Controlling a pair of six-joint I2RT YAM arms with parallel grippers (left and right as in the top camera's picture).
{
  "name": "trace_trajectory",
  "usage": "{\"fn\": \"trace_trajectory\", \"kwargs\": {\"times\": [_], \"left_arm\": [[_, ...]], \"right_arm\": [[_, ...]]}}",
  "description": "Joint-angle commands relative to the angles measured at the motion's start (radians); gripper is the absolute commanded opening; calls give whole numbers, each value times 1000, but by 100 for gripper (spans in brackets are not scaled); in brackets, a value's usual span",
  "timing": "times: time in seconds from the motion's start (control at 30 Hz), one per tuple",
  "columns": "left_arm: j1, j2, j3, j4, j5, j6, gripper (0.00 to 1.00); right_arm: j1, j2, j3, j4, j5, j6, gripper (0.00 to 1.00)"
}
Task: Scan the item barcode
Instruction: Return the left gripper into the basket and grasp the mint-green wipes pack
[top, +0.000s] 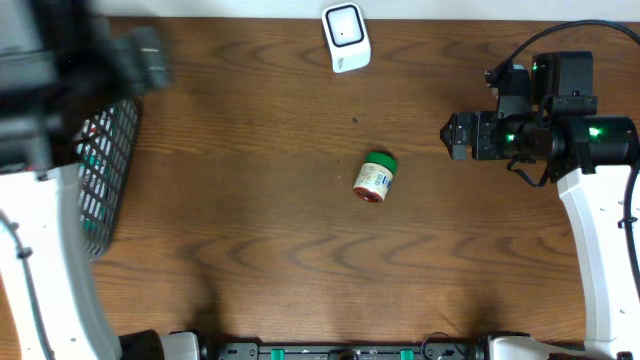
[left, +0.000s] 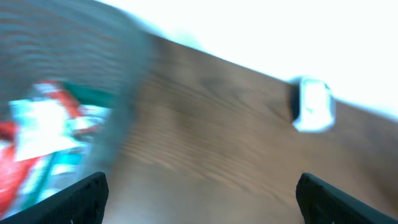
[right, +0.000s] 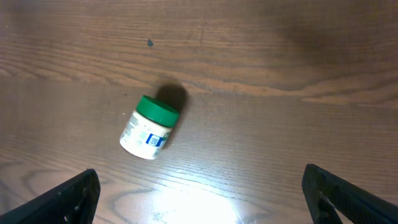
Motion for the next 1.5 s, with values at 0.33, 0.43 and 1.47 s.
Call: {"fn": "trace_trajectory", "kwargs": {"times": [0.33, 0.43, 1.47], "left_arm": [[528, 126, 3, -6, -93, 27, 96], [562, 185, -8, -6, -93, 23, 96], [568, 640, -8, 163, -54, 21, 71]], "right_arm": [[-6, 1, 11, -1, -12, 10, 99], [-6, 1, 11, -1, -12, 10, 99], [-6, 1, 11, -1, -12, 10, 99]]}}
